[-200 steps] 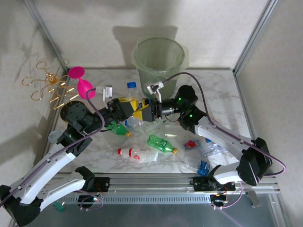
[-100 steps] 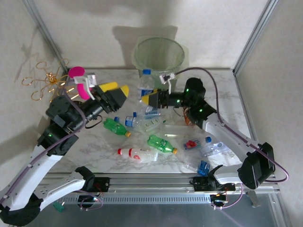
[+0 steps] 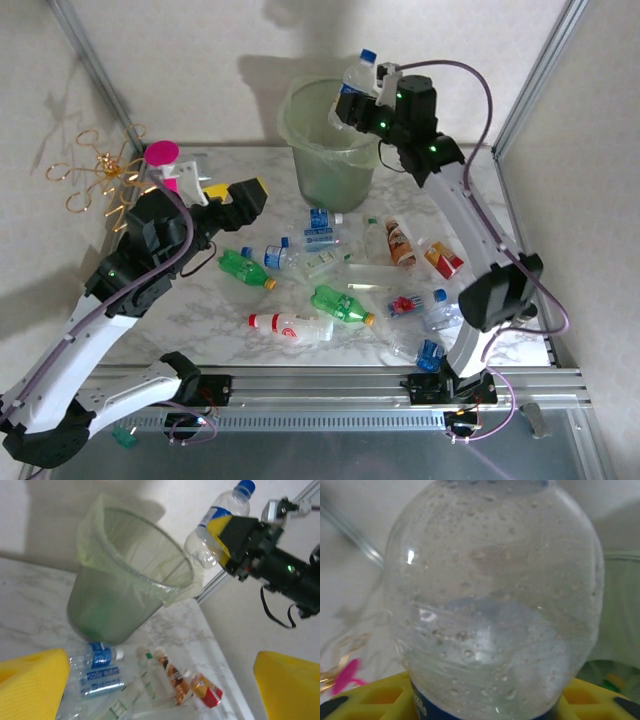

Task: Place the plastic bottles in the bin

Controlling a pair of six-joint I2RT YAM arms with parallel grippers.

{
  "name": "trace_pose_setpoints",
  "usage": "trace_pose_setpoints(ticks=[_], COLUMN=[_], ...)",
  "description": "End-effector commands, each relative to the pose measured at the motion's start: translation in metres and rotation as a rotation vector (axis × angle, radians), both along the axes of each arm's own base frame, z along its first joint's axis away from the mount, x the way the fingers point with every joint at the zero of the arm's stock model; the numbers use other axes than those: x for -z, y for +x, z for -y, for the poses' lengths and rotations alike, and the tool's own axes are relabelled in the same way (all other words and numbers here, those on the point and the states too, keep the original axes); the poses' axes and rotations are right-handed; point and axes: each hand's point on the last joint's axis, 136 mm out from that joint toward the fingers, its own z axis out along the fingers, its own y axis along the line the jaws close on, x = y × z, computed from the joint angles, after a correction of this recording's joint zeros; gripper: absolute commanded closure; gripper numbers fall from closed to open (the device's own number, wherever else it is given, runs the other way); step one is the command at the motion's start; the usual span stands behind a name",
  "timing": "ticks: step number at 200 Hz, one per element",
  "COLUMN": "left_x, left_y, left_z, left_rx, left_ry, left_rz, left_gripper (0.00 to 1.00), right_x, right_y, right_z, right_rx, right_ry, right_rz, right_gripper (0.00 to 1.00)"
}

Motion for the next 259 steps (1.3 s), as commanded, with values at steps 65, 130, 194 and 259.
trace_pose_setpoints(ticks=[65, 130, 194, 259], left_x=[0.052, 0.078, 0.079, 0.076], left_y=[0.004, 0.002, 0.003, 0.001], left_z=[0.007, 0.011, 0.011, 0.005], left_rx=[0.008, 0.031, 0.031, 0.015], left_ry=[0.048, 0.042, 0.061, 0.078], left_rz=[-0.103, -0.14, -0.135, -0.132], left_gripper=[0.06, 0.06, 0.06, 0.06], right_x=[0.085, 0.137, 0.133, 0.109], right_y=[0.086, 0.091, 0.091, 0.089], right_z=[-0.004, -0.029, -0.033, -0.032], right_rx=[0.166, 0.119, 0.1, 0.112], right_ry=[-0.268, -0.44, -0.428, -0.398], right_rz=[-0.089, -0.083, -0.059, -0.009], right_gripper=[0.51, 0.43, 0.2, 0.19])
